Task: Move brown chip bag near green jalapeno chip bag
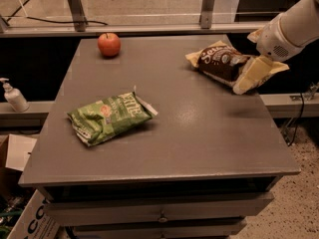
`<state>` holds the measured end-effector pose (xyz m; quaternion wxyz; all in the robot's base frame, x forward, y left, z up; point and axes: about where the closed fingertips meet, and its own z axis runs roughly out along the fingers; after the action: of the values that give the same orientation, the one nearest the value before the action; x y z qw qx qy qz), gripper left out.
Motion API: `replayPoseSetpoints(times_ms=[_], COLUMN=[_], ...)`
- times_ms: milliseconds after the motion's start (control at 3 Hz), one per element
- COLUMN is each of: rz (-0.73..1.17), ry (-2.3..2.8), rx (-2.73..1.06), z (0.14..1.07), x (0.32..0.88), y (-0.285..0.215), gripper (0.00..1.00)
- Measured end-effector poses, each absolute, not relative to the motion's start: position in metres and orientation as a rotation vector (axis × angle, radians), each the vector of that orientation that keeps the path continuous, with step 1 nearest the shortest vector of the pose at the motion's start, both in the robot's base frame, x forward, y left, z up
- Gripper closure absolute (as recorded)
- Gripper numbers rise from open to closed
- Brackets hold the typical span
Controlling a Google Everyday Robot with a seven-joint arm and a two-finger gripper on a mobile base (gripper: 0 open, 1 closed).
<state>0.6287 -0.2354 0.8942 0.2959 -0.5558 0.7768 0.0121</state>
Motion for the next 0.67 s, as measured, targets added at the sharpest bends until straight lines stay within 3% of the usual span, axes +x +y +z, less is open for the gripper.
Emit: replayPoseSetpoints(times_ms=[333,667], rz=[0.024,0.03], ry=[2.102,2.147], rx=[-1.457,-1.438], z=[0.882,0.867], x=[0.647,0.657], y=[-0.239,-0.243], gripper=[0.0,0.18])
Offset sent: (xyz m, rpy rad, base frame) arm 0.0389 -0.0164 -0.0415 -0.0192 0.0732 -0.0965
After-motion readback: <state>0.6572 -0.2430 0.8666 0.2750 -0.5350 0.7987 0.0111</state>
